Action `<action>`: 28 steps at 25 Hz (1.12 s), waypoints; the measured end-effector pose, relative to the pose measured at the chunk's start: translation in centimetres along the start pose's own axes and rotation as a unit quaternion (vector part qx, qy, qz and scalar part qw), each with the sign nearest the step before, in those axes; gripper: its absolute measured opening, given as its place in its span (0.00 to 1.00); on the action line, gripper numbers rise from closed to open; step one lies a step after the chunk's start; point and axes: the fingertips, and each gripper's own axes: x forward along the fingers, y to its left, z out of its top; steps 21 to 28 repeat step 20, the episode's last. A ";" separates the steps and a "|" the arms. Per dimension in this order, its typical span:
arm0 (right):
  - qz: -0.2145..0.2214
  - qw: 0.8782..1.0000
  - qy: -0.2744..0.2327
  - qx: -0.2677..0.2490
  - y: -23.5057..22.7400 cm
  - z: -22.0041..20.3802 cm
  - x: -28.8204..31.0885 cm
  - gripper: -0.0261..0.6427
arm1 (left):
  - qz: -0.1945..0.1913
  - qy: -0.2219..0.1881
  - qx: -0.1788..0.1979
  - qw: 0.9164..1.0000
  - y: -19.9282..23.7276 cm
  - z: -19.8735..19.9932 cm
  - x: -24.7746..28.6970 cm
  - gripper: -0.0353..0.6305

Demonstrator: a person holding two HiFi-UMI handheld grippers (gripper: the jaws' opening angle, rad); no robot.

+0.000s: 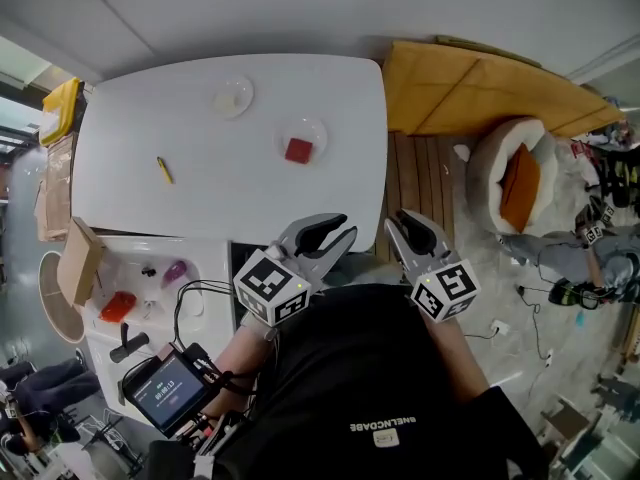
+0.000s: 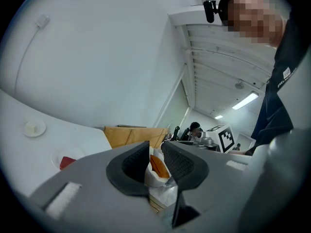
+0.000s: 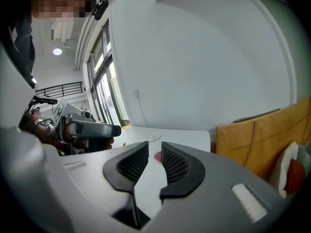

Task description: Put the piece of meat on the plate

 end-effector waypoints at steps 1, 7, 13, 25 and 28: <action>0.001 1.000 0.001 0.002 -0.1 -0.1 -0.1 0.17 | 0.001 0.000 -0.001 1.000 -0.1 -0.1 0.0 0.21; 0.012 1.000 0.006 0.011 0.1 -0.8 0.7 0.17 | 0.006 -0.005 -0.006 1.000 0.4 -0.1 -0.2 0.18; 0.019 1.000 0.009 0.011 0.2 -1.2 1.4 0.17 | 0.016 0.003 -0.008 1.000 0.8 -0.9 -0.7 0.18; 0.021 1.000 0.012 0.009 0.0 -1.4 1.3 0.17 | 0.025 -0.001 -0.018 1.000 0.8 -1.1 -0.8 0.20; 0.021 1.000 0.012 0.009 0.0 -1.4 1.3 0.17 | 0.025 -0.001 -0.018 1.000 0.8 -1.1 -0.8 0.20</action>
